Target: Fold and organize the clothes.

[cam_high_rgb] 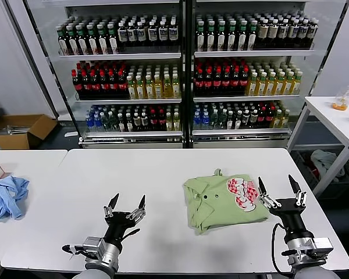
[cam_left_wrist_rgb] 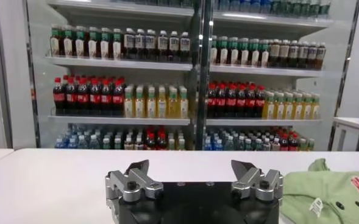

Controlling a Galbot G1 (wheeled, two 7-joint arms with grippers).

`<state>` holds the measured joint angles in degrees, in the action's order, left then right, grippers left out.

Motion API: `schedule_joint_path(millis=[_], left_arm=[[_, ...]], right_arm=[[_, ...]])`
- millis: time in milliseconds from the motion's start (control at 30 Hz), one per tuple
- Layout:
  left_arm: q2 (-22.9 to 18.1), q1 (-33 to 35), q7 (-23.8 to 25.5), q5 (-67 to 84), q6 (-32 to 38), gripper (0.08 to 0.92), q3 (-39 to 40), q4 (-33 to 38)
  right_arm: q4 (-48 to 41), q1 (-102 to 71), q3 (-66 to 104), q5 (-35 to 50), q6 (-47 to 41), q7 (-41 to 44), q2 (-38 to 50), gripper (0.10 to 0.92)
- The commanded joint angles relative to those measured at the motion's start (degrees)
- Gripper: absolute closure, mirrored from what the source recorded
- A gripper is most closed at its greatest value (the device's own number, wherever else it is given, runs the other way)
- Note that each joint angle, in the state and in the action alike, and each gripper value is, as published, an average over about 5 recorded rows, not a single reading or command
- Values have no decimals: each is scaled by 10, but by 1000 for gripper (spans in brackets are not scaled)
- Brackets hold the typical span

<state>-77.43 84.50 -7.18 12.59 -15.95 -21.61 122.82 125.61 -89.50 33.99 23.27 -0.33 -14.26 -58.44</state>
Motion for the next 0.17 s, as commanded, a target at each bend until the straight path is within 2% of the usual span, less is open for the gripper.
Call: schedule_joint_path(millis=[33, 167], left_arm=[[0, 0, 1, 0, 0, 177, -1, 0], [0, 1, 2, -1, 1, 177, -1, 1]], right_arm=[[4, 0, 2, -4, -2, 3, 4, 203], [4, 2, 3, -4, -5, 1, 3, 203]])
